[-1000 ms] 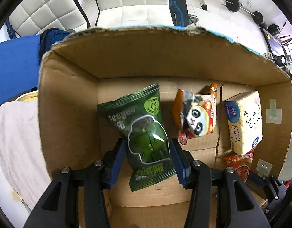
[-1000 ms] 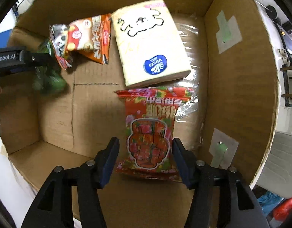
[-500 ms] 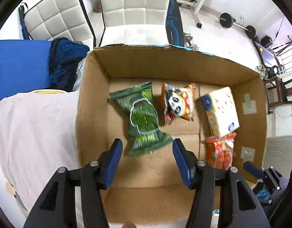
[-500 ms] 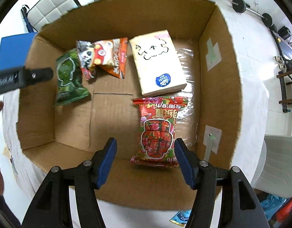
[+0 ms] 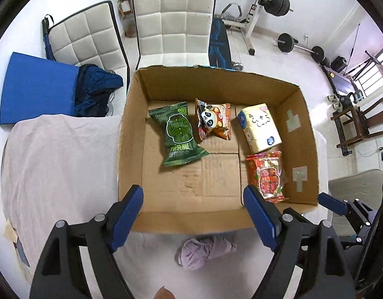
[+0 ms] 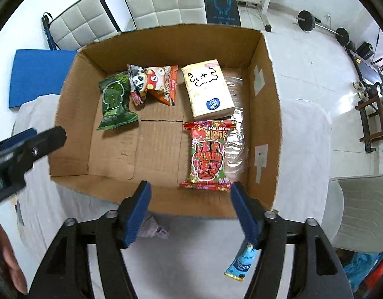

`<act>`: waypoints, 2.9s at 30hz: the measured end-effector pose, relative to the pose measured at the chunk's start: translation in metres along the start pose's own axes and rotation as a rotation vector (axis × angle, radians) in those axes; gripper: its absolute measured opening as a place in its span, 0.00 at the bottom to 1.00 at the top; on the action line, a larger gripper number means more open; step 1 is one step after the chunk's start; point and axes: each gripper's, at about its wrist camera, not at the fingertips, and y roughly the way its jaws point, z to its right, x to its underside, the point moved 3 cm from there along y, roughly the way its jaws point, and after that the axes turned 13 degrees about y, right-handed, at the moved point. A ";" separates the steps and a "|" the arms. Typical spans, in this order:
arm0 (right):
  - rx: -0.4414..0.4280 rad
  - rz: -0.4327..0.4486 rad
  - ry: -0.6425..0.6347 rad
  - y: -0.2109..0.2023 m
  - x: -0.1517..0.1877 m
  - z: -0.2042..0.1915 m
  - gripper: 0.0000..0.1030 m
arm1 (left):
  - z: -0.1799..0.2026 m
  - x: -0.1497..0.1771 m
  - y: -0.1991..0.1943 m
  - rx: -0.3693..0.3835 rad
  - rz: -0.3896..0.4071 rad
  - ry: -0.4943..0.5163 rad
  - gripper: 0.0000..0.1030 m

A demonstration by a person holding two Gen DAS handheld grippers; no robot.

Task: Organize soft objects
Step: 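Lift both tools out of the box, then grasp the lilac rolled sock with the left gripper while the right grasps the blue stick pack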

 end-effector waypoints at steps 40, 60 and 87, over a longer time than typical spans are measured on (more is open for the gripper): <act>0.084 -0.135 0.338 0.060 0.116 0.143 1.00 | 0.069 0.119 0.101 -0.071 -0.236 0.208 0.92; 0.100 -0.295 0.264 0.124 0.164 0.139 0.27 | 0.105 0.164 0.167 0.071 -0.405 0.190 0.39; 0.110 -0.379 0.058 0.132 0.233 0.062 0.27 | 0.096 0.247 0.178 -0.042 -0.287 -0.069 0.99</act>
